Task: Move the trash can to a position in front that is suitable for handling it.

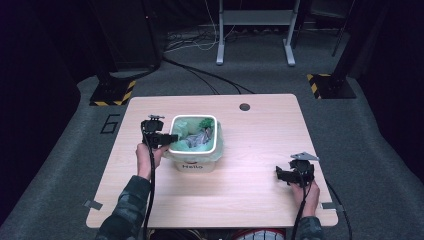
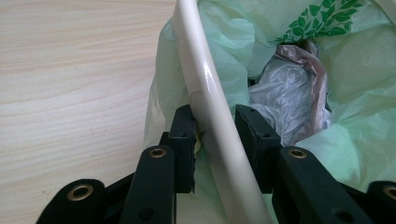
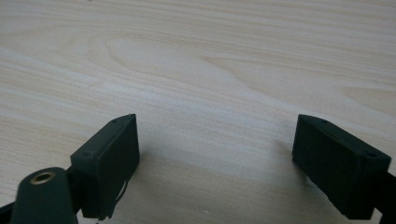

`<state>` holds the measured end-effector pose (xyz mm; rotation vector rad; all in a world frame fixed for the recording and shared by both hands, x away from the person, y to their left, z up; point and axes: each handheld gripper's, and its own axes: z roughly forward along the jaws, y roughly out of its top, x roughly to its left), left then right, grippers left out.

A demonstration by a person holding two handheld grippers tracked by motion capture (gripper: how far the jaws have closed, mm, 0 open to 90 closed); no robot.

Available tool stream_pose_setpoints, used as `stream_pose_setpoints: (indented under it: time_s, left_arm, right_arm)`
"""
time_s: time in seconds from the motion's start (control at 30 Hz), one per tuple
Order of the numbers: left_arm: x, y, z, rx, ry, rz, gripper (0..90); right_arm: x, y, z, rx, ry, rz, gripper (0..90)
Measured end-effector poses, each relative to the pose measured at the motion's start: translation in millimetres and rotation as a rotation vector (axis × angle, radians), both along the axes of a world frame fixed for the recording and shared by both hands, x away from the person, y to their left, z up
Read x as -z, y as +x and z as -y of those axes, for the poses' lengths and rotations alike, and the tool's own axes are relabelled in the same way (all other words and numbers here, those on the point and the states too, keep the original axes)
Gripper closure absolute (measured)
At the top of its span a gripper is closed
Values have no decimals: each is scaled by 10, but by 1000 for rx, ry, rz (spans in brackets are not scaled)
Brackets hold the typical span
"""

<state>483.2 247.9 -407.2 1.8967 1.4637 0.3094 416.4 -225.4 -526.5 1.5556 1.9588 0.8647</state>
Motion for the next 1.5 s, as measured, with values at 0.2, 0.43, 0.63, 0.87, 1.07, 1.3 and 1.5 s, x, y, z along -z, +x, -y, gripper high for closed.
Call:
stream_pose_setpoints:
  time_s: [0.2,0.43,0.63,0.87,1.07,1.3,1.5]
  left_arm:
    - [-10,-6,69,22,12,-3,684]
    - [-14,-31,58,32,8,-9,674]
    - [-19,-55,59,44,10,-12,666]
    - [-8,-64,84,31,-3,-6,676]
    - [2,-67,128,25,-11,-2,681]
    - [17,-63,231,31,-19,-2,686]
    - [24,-52,334,39,-18,5,685]
  right_arm:
    - [-1,-1,2,0,0,0,139]
    - [0,0,0,0,0,0,140]
    - [0,0,-2,1,0,0,140]
    - [0,0,-2,2,-1,0,140]
    - [0,0,-1,2,-2,0,140]
    - [0,-1,-2,2,-1,0,140]
    - [0,0,-1,1,-1,0,140]
